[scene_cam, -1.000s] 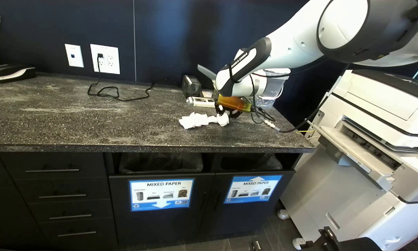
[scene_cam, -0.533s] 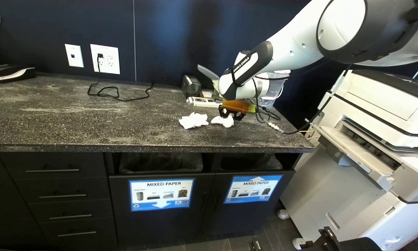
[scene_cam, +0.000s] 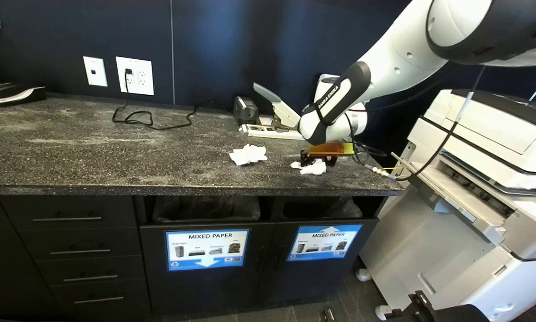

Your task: Place the papers on the counter inside the bin on the right

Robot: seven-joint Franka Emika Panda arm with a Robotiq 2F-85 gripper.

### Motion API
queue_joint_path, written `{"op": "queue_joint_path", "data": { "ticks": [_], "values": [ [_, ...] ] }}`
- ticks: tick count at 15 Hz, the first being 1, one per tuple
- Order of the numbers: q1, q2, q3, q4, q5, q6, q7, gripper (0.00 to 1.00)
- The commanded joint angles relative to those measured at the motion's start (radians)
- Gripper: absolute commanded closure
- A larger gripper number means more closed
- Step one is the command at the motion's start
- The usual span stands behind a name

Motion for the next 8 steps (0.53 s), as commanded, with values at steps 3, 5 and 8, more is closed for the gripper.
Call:
{"op": "queue_joint_path", "data": {
  "ticks": [3,5,8],
  "values": [
    [-0.053,-0.221,0.003,-0.349,-0.041,0.128,-0.132,0.85],
    [-0.094,-0.294,0.028,-0.456,-0.018,0.205,-0.186,0.85],
    [-0.185,-0.396,0.11,-0.615,0.041,0.314,-0.287,0.86]
  ]
}}
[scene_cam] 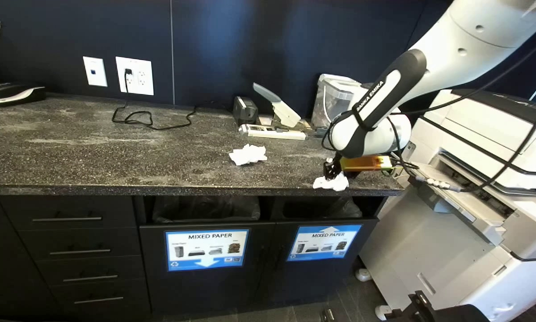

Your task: Place the papers on the counter inside the bin on the right

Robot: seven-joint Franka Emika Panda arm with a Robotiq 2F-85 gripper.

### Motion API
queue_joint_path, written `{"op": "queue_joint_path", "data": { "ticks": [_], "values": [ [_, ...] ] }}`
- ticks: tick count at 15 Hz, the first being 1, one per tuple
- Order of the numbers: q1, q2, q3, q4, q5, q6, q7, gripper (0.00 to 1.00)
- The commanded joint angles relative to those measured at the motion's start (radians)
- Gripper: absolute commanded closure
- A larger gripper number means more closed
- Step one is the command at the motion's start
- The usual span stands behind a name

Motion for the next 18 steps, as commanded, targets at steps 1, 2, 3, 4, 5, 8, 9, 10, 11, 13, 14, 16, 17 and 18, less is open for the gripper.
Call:
{"op": "queue_joint_path", "data": {
  "ticks": [1,2,3,4,5,8,9,10,11,13,14,16,17,18],
  "values": [
    [-0.117,-0.168,0.115,-0.232,0.081,0.119,-0.146,0.85],
    [-0.158,-0.193,0.162,-0.272,0.114,0.133,-0.194,0.85],
    [-0.2,-0.216,0.212,-0.306,0.153,0.135,-0.245,0.86],
    [-0.241,-0.234,0.263,-0.335,0.192,0.128,-0.301,0.86],
    [-0.273,-0.248,0.306,-0.361,0.228,0.121,-0.351,0.86],
    [-0.337,-0.261,0.402,-0.406,0.329,0.109,-0.471,0.85],
    [-0.349,-0.249,0.424,-0.411,0.356,0.119,-0.501,0.86],
    [-0.349,-0.237,0.429,-0.415,0.365,0.123,-0.514,0.86],
    [-0.351,-0.217,0.439,-0.416,0.376,0.131,-0.527,0.87],
    [-0.321,-0.174,0.416,-0.42,0.359,0.176,-0.497,0.87],
    [-0.307,-0.15,0.401,-0.421,0.348,0.213,-0.471,0.86],
    [-0.311,-0.098,0.403,-0.417,0.338,0.292,-0.445,0.85],
    [-0.297,-0.074,0.385,-0.421,0.323,0.353,-0.415,0.85],
    [-0.291,-0.05,0.377,-0.423,0.311,0.41,-0.393,0.85]
  ]
}}
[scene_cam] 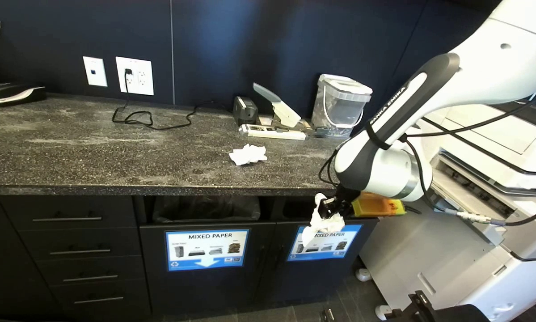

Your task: Place the papers on the counter inside the bin on the right

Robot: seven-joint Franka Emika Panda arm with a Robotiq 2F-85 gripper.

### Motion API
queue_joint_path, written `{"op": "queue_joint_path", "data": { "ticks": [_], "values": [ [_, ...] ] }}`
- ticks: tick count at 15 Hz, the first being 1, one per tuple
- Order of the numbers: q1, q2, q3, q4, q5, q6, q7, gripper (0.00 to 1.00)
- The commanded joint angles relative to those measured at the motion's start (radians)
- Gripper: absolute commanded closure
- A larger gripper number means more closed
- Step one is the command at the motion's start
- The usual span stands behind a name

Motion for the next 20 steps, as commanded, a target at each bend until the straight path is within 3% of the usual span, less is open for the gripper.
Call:
{"op": "queue_joint_path", "data": {
  "ticks": [1,5,9,20],
  "values": [
    [0.058,0.084,-0.062,-0.013,-0.046,0.221,0.095,0.87],
    [0.189,0.214,-0.19,0.016,-0.043,0.459,0.182,0.86],
    [0.272,0.366,-0.234,0.08,0.003,0.636,0.262,0.86],
    [0.274,0.652,-0.203,0.385,0.107,0.865,0.47,0.85]
  ]
}}
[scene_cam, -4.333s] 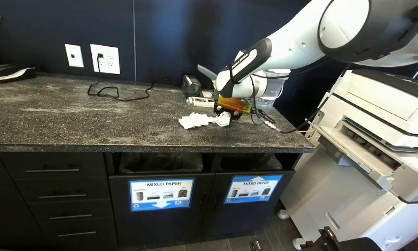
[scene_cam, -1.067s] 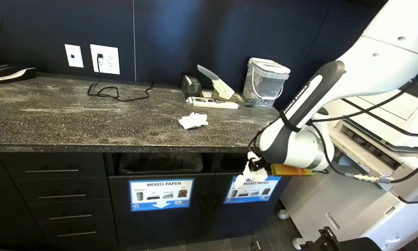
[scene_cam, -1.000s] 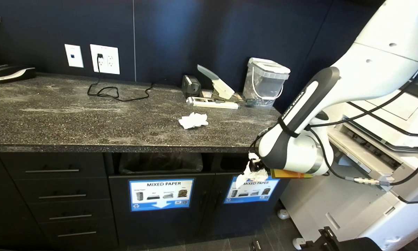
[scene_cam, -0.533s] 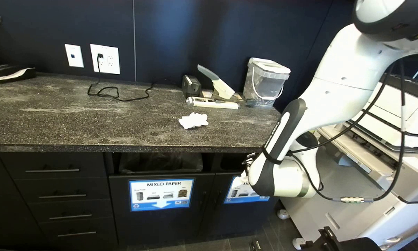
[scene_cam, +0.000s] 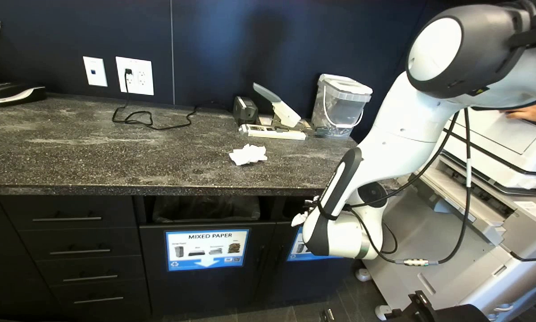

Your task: Place the papers on the counter inside the bin on the right

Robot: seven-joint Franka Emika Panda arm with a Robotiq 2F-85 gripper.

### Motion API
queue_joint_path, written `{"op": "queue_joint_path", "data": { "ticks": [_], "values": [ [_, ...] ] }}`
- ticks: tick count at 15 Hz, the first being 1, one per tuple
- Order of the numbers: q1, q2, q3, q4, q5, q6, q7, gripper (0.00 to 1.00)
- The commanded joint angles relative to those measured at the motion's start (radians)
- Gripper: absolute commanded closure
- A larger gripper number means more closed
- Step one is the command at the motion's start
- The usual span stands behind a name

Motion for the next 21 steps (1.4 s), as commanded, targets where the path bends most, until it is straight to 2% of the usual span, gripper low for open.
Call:
{"op": "queue_joint_path", "data": {
  "ticks": [1,11,17,20,21],
  "values": [
    [0.004,0.12,0.011,0.149,0.044,0.07,0.035,0.85],
    [0.036,0.316,-0.02,0.474,0.169,0.054,0.009,0.86],
    [0.056,0.384,-0.023,0.579,0.244,0.042,-0.013,0.86],
    [0.064,0.396,-0.033,0.596,0.239,0.045,-0.041,0.86],
    [0.066,0.399,-0.035,0.599,0.235,0.049,-0.051,0.62]
  ]
}}
